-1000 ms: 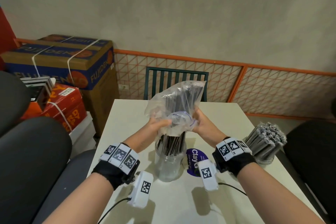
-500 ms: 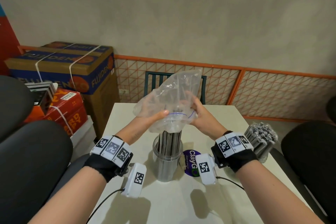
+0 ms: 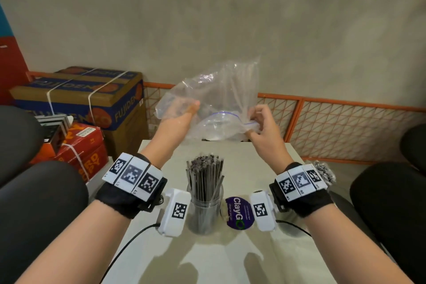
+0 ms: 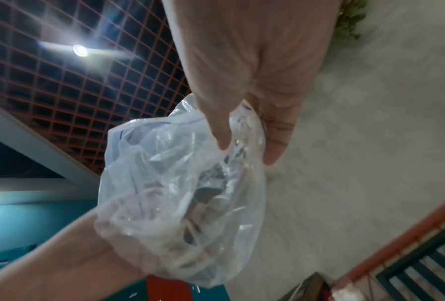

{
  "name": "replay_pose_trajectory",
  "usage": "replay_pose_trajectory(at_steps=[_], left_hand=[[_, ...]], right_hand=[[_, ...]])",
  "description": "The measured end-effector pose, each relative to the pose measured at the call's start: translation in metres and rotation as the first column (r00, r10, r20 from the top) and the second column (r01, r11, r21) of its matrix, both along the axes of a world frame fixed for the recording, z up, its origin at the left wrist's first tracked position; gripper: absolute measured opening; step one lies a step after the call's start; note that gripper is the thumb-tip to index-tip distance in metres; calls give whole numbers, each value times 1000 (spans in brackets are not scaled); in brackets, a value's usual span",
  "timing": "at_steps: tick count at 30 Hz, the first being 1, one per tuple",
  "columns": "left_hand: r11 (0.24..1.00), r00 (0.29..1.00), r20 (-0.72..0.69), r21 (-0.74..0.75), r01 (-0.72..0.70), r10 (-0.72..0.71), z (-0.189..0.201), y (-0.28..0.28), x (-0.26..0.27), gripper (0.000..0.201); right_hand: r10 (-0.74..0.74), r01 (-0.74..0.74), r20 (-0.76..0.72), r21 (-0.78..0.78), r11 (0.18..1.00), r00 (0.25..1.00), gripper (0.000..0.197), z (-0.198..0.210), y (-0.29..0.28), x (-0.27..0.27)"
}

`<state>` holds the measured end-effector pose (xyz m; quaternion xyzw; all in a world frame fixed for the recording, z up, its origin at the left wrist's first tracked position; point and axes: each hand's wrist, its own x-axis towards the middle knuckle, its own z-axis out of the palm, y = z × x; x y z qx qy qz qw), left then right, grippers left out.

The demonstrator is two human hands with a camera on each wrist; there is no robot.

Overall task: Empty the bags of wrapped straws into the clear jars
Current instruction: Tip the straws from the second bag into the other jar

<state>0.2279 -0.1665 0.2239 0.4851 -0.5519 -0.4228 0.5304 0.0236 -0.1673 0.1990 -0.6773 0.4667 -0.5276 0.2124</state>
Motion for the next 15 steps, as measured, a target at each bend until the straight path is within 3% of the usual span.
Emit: replay_pose_trajectory(at_steps=[3, 5, 6, 8, 10, 13, 15], left_hand=[[1000, 998, -60, -15, 6, -7, 15, 13, -13, 33], [1000, 998, -54, 1, 17, -17, 17, 23, -22, 22], [1000, 1000, -13, 2, 18, -18, 16, 28, -27, 12], [999, 993, 117, -35, 37, -33, 10, 38, -38, 14], [993, 968, 240, -78, 93, -72, 5, 52, -52, 12], [971, 898, 390, -34, 238, -206, -8, 70, -79, 21], [952, 847, 454, 9, 306, -277, -16, 82, -101, 30]], right_hand=[[-20, 20, -56, 1, 1000, 998, 40, 2, 21, -17], [36, -5, -189, 162, 987, 981, 48, 0, 38, -33], [85, -16, -257, 257, 966, 963, 62, 1, 48, -44], [155, -28, -341, 350, 936, 927, 98, 10, 73, -67], [113, -19, -308, 291, 956, 945, 111, 29, 101, -87], [-64, 76, -416, 11, 997, 907, 95, 47, 125, -98], [-112, 104, -538, -45, 994, 835, 75, 45, 129, -96]])
